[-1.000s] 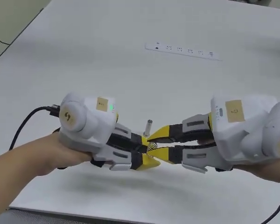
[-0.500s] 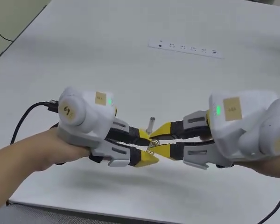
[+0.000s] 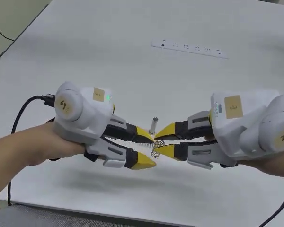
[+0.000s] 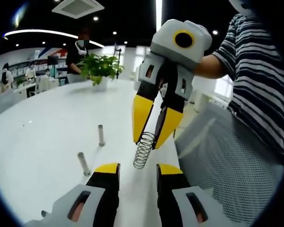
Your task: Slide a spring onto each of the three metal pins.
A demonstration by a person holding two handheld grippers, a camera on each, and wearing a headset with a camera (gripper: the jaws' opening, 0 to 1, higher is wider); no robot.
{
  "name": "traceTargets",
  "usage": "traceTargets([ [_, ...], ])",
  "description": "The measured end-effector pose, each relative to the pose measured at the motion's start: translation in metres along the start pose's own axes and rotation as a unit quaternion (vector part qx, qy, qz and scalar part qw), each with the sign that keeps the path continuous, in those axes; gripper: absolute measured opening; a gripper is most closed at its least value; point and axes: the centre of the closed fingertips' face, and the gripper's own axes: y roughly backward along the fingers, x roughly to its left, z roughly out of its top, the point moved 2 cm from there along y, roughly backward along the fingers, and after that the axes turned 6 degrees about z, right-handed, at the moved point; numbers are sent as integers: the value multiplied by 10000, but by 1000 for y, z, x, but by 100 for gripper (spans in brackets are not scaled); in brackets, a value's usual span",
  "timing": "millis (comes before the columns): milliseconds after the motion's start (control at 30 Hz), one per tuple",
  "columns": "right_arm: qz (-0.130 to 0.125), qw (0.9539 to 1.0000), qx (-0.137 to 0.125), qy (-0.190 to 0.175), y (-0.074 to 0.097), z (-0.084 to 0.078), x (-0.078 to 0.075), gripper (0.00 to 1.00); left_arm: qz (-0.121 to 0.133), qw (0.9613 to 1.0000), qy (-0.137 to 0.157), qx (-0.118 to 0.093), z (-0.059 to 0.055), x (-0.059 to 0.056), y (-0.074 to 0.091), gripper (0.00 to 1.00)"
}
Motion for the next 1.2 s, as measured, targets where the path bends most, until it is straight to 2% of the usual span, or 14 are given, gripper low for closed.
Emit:
traceTargets([
  [133,-21,10000,-1,-39,1,-2,-1,6,-41,10000,-65,24,-1,1,6,26],
  [400,-77,9999,23,-81,2,-6,-3,6,-148,9998,-65,-99,1,-1,19,26],
  [567,-105,9999,32,-127,4,-8,-5,6,-199,9998,-72,-54,-7,-3,29,28],
  [900,-165,9996,67,-206,8,-13,-7,6,184,9996,208,-110,-20,11,55,35],
  [1200,-290,9992,104,-243,12,-17,-13,6,521,9977,409,-116,-32,19,73,50],
])
